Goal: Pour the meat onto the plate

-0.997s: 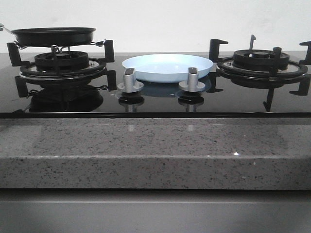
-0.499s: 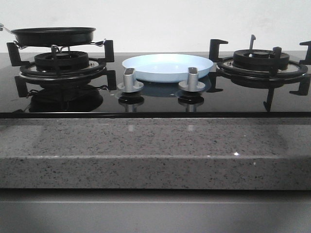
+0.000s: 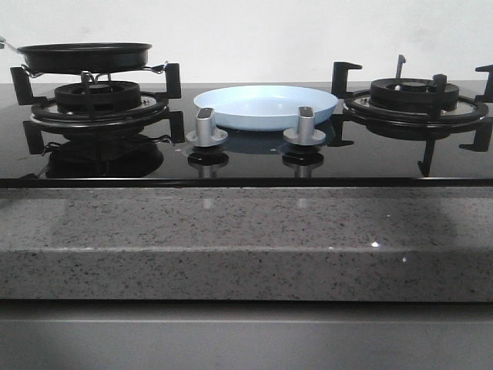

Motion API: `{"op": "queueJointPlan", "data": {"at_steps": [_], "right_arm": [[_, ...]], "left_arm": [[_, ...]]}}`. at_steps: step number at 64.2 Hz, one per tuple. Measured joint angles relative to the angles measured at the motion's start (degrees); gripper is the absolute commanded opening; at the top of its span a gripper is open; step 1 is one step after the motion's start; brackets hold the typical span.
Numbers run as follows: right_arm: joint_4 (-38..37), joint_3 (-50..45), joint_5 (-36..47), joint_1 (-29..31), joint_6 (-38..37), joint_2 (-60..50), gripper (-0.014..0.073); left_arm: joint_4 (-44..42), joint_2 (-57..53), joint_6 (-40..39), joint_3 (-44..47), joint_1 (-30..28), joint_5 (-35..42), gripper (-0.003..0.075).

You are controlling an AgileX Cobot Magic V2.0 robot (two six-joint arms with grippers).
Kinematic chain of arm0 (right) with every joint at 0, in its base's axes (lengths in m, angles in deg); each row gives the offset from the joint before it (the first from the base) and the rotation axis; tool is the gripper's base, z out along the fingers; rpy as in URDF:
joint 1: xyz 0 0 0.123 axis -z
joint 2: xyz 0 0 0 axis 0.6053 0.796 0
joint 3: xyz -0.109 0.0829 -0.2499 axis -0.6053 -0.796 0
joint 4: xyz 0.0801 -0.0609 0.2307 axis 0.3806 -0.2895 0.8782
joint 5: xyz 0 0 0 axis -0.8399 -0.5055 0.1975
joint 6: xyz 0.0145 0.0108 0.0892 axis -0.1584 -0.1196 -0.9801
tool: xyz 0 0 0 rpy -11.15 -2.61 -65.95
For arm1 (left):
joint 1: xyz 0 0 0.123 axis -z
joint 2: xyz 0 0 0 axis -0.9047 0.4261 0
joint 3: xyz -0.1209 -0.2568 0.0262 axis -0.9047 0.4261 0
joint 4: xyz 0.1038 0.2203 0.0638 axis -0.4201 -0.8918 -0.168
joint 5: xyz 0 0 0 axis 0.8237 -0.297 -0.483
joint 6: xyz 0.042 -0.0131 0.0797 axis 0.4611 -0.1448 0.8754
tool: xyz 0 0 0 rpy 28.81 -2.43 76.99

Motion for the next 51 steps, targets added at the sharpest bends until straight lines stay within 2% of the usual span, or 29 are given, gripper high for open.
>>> {"op": "queueJointPlan", "data": {"at_steps": [9, 17, 34, 51], "right_arm": [[0.0, 11.8, -6.1, -4.5, 0.3, 11.2, 0.0450], [0.0, 20.6, -9.7, -6.6, 0.3, 19.8, 0.0388], [-3.4, 35.2, -17.8, -6.9, 0.3, 32.9, 0.0379], [-4.4, 38.7, -21.9, -6.9, 0.3, 39.5, 0.0379]], "left_arm": [[0.0, 0.0, 0.0, 0.0, 0.0, 0.0, 0.0437], [0.0, 0.0, 0.0, 0.0, 0.0, 0.0, 0.0437], [0.0, 0.0, 0.0, 0.0, 0.0, 0.0, 0.0437], [0.0, 0.0, 0.0, 0.0, 0.0, 0.0, 0.0437]]}}
